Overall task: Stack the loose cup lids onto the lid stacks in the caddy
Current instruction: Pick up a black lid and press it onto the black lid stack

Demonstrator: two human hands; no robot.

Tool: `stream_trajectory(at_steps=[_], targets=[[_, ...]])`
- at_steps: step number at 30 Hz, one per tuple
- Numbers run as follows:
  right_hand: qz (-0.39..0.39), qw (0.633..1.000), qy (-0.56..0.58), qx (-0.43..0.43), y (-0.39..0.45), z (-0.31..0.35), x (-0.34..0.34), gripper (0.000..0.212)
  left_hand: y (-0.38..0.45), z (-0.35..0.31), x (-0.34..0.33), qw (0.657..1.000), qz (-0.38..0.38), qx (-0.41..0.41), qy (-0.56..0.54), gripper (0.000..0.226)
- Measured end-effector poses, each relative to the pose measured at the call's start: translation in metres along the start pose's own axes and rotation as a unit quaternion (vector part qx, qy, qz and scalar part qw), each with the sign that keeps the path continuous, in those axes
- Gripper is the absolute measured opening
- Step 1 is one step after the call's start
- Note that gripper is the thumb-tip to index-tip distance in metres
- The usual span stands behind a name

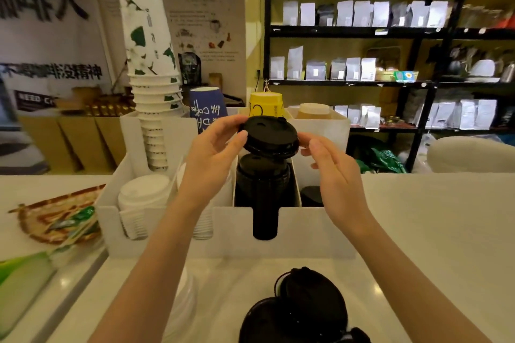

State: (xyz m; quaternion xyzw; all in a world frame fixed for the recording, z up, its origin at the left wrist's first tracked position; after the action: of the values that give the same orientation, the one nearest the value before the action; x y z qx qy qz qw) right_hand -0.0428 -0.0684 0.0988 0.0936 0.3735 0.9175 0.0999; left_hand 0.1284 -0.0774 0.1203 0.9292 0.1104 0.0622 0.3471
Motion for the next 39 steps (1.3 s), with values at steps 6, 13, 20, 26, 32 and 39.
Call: stream_trajectory(at_steps=[6, 13, 20, 26, 32, 39], targets=[[0.018, 0.998, -0.063, -0.016, -0.002, -0.017, -0.005, 0.034, 0.001, 0.027, -0.008, 0.995, 0.029, 0.025, 0.097, 0.034], [0.028, 0.991, -0.128, -0.017, -0.006, -0.026, -0.008, 0.037, -0.004, 0.039, -0.015, 0.981, 0.098, 0.051, 0.156, 0.055], [0.011, 0.988, -0.157, -0.002, -0.007, -0.024, -0.007, 0.056, -0.006, 0.041, -0.018, 0.977, 0.114, 0.063, 0.170, 0.054], [0.030, 0.986, -0.165, -0.019, -0.010, -0.024, -0.007, 0.046, -0.005, 0.038, -0.017, 0.973, 0.129, 0.067, 0.180, 0.054], [0.049, 0.979, -0.196, -0.003, -0.009, -0.025, -0.009, 0.053, -0.009, 0.038, -0.023, 0.974, 0.130, 0.080, 0.169, 0.046], [0.049, 0.969, -0.241, 0.030, -0.012, -0.022, -0.011, 0.051, -0.010, 0.048, -0.026, 0.963, 0.113, 0.077, 0.230, 0.064]])
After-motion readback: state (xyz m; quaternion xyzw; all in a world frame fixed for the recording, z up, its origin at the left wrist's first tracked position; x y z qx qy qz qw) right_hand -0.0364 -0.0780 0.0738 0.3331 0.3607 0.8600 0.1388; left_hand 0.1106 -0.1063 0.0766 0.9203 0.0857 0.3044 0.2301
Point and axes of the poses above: each hand's wrist, its own y-axis towards the middle knuckle, its own x-axis out of the back of the hand, z = x × y, the point moved 4 cm from there along y, towards the middle knuckle, and after that the axes turned 7 degrees about -z, right-handed, at the moved point
